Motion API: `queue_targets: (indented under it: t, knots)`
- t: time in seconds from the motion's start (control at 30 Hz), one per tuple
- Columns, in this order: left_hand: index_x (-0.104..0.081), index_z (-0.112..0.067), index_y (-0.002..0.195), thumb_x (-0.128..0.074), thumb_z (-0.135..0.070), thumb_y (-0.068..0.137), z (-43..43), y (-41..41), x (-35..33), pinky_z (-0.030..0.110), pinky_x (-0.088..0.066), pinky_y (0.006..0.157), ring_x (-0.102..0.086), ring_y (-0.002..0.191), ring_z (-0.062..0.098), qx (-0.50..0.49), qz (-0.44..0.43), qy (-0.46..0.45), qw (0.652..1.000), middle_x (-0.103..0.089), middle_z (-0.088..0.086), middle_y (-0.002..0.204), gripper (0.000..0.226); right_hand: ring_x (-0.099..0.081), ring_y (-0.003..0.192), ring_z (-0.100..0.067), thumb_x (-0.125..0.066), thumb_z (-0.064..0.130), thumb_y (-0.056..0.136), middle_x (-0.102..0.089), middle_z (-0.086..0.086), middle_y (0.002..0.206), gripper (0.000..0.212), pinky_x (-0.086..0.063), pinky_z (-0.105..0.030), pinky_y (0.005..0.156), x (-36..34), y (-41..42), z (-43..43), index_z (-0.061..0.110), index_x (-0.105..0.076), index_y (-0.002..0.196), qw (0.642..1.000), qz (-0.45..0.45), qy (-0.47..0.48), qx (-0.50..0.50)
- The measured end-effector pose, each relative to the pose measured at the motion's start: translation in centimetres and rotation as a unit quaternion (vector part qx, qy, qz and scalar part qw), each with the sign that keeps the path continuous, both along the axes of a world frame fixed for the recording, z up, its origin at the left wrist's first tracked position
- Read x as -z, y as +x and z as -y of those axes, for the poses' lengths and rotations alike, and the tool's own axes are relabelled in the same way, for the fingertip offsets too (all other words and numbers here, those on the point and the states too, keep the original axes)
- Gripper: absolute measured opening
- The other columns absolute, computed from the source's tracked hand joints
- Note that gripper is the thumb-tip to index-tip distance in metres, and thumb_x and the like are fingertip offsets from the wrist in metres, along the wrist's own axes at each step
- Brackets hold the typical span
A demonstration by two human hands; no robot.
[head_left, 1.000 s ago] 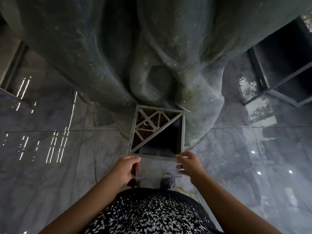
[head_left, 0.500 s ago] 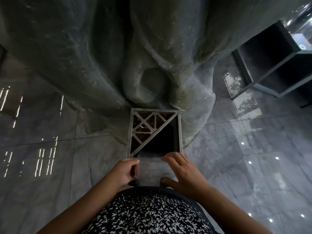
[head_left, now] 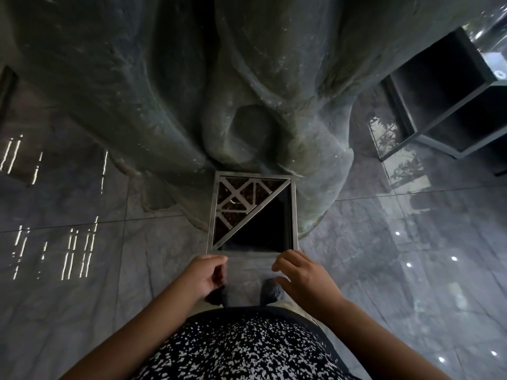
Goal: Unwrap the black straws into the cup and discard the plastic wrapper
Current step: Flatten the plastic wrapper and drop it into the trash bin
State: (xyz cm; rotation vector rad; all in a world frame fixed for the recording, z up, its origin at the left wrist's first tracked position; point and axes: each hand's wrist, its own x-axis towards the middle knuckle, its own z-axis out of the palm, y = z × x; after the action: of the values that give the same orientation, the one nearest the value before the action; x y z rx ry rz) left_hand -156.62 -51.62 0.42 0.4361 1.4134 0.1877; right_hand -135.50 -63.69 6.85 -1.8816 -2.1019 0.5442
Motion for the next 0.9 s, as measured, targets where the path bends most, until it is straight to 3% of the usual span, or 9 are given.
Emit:
queue_targets:
  t: [0.13, 0.27, 0.43, 0.57, 0.7, 0.9]
  knots:
    - [-0.057, -0.003, 0.09, -0.059, -0.007, 0.093, 0.1, 0.2, 0.3, 0.019, -0.044, 0.035, -0.05, 0.053, 0.02, 0.008, -0.029, 0.032, 0.999, -0.05, 0.011, 0.065, 0.005, -0.066, 0.091, -0.021, -0.07, 0.02, 0.088, -0.066, 0.0, 0.101, 0.01, -0.059, -0.038, 0.067, 0.7, -0.3, -0.1, 0.015, -0.069, 0.097, 1.0, -0.011, -0.003, 0.02]
    - [-0.057, -0.004, 0.106, -0.06, -0.019, 0.094, -0.2, -0.1, 0.5, 0.025, -0.048, 0.044, -0.053, 0.058, 0.019, 0.056, -0.072, 0.079, 0.993, -0.055, 0.01, 0.073, 0.019, -0.064, 0.091, -0.02, -0.068, 0.019, 0.09, -0.065, -0.001, 0.102, 0.01, -0.058, -0.036, 0.068, 1.9, -0.6, -0.5, 0.015, -0.068, 0.099, 0.999, -0.008, -0.018, 0.042]
    - [-0.055, -0.028, 0.116, -0.057, -0.037, 0.095, -1.0, -0.8, -0.3, 0.029, -0.054, 0.05, -0.062, 0.056, 0.017, 0.173, -0.057, 0.165, 0.969, -0.066, 0.013, 0.088, 0.023, -0.065, 0.083, -0.024, -0.073, 0.011, 0.085, -0.065, -0.005, 0.095, 0.008, -0.058, -0.036, 0.061, 3.3, -0.6, -1.3, 0.011, -0.069, 0.091, 0.995, -0.015, -0.013, 0.094]
    - [-0.06, -0.026, 0.116, -0.064, -0.026, 0.092, -0.9, -0.4, -0.2, 0.026, -0.053, 0.055, -0.064, 0.059, 0.014, 0.236, -0.022, 0.214, 0.948, -0.068, 0.014, 0.089, 0.024, -0.064, 0.082, -0.022, -0.073, 0.009, 0.085, -0.066, -0.006, 0.095, 0.006, -0.059, -0.034, 0.062, 4.1, -0.4, -2.3, 0.01, -0.07, 0.09, 0.995, -0.017, -0.006, 0.099]
    - [-0.066, -0.023, 0.101, -0.067, -0.018, 0.089, -0.6, 0.0, 0.3, 0.021, -0.053, 0.054, -0.066, 0.061, 0.009, 0.249, -0.049, 0.269, 0.929, -0.068, 0.009, 0.087, 0.013, -0.064, 0.082, -0.021, -0.072, 0.01, 0.087, -0.065, -0.006, 0.097, 0.006, -0.059, -0.032, 0.064, 5.0, -0.1, -3.0, 0.011, -0.07, 0.092, 0.995, -0.012, -0.016, 0.094]
    - [-0.065, -0.021, 0.104, -0.067, -0.015, 0.089, -0.6, 0.5, 1.4, 0.02, -0.054, 0.057, -0.067, 0.07, 0.012, 0.272, -0.102, 0.281, 0.915, -0.069, 0.0, 0.087, 0.017, -0.064, 0.075, -0.022, -0.078, 0.0, 0.076, -0.066, -0.005, 0.089, 0.013, -0.059, -0.034, 0.063, 6.0, 0.2, -4.5, 0.009, -0.072, 0.085, 0.995, -0.002, -0.046, 0.094]
